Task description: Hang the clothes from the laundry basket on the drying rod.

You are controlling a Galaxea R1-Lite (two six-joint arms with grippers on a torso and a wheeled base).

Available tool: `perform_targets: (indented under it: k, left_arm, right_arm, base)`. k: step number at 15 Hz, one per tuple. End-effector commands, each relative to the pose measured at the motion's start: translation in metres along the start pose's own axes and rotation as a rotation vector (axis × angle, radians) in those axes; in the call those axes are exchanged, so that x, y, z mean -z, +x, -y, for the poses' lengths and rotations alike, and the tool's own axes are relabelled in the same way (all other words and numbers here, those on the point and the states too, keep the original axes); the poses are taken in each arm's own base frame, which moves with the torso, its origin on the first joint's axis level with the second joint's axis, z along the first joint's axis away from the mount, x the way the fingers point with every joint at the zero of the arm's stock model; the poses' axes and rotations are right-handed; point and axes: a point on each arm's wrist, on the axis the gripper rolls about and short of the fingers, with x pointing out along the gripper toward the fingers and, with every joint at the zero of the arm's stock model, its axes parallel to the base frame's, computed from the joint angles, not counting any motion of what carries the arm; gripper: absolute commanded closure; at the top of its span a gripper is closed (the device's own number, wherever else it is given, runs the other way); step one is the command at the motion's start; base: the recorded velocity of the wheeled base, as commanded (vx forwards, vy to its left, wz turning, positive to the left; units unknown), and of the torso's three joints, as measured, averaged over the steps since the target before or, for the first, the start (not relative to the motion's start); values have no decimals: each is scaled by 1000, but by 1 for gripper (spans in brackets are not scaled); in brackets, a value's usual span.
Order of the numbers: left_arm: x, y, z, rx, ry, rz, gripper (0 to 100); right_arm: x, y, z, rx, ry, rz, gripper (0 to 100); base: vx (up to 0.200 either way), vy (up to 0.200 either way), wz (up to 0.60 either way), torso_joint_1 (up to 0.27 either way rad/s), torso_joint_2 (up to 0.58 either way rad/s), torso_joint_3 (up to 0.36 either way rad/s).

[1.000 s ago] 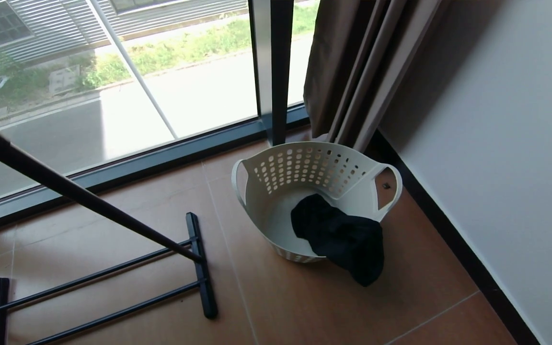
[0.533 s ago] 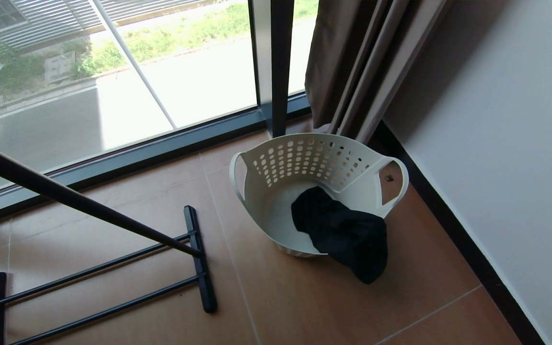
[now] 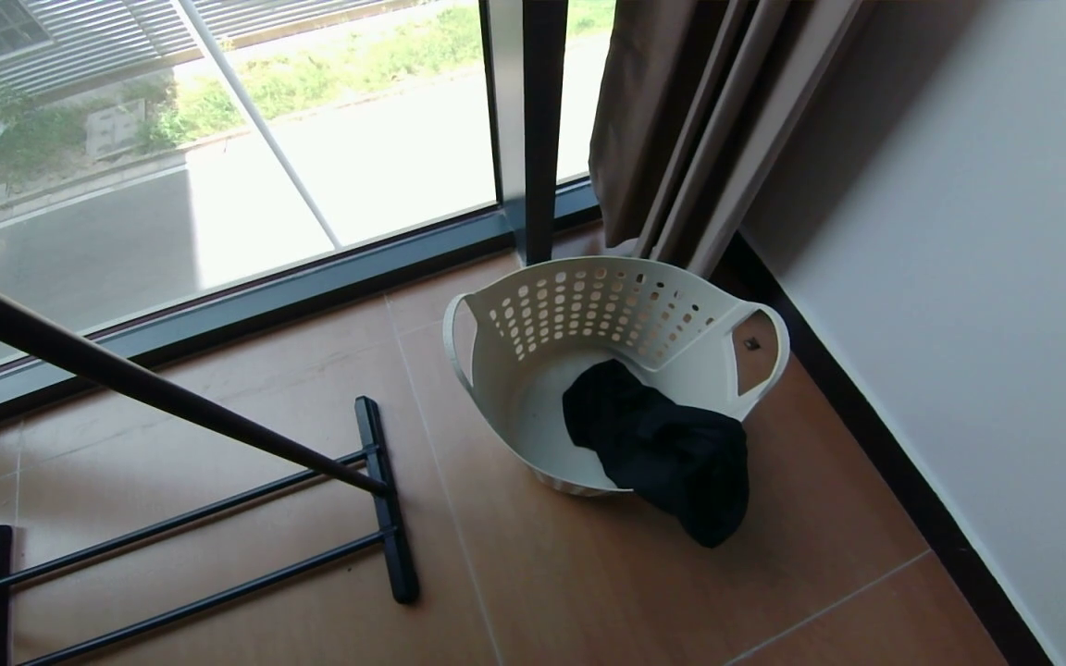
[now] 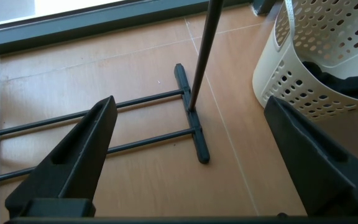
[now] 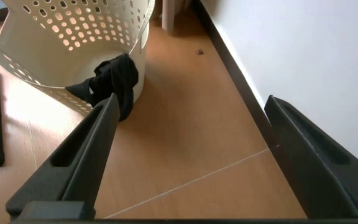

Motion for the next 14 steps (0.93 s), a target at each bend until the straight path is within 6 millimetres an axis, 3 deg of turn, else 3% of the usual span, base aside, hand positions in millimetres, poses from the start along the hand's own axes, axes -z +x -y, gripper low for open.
perform_targets:
  k: [1, 3, 5, 6, 7, 11, 14]
  left_arm:
    - [0, 0, 0, 0, 0, 1, 0]
    - [0, 0, 0, 0, 0, 1, 0]
    - [0, 0, 0, -1, -2, 1, 0]
    - [0, 0, 0, -1, -2, 1, 0]
    - [0, 0, 0, 0, 0, 1, 0]
    - [0, 0, 0, 2, 0, 1, 0]
    - [0, 0, 0, 0, 0, 1, 0]
  right_arm:
    - [-24, 36, -5, -173, -19, -301, 0]
    - [-45, 76, -14, -238, -48, -455, 0]
    - [-67, 139, -37, -343, -221, -572, 0]
    - [-73, 150, -40, -362, -274, -567, 0]
    - [-77, 177, -49, -413, -377, -595, 0]
    - [-66, 219, -63, -562, -605, -634, 0]
    - [-70, 244, -70, -621, -762, -587, 0]
  base:
    - [0, 0, 0, 0, 0, 0]
    - [0, 0, 0, 0, 0, 0]
    - [0, 0, 0, 0, 0, 0]
    - [0, 0, 0, 0, 0, 0]
    - [0, 0, 0, 0, 0, 0]
    - [0, 0, 0, 0, 0, 0]
    - [0, 0, 0, 0, 0, 0]
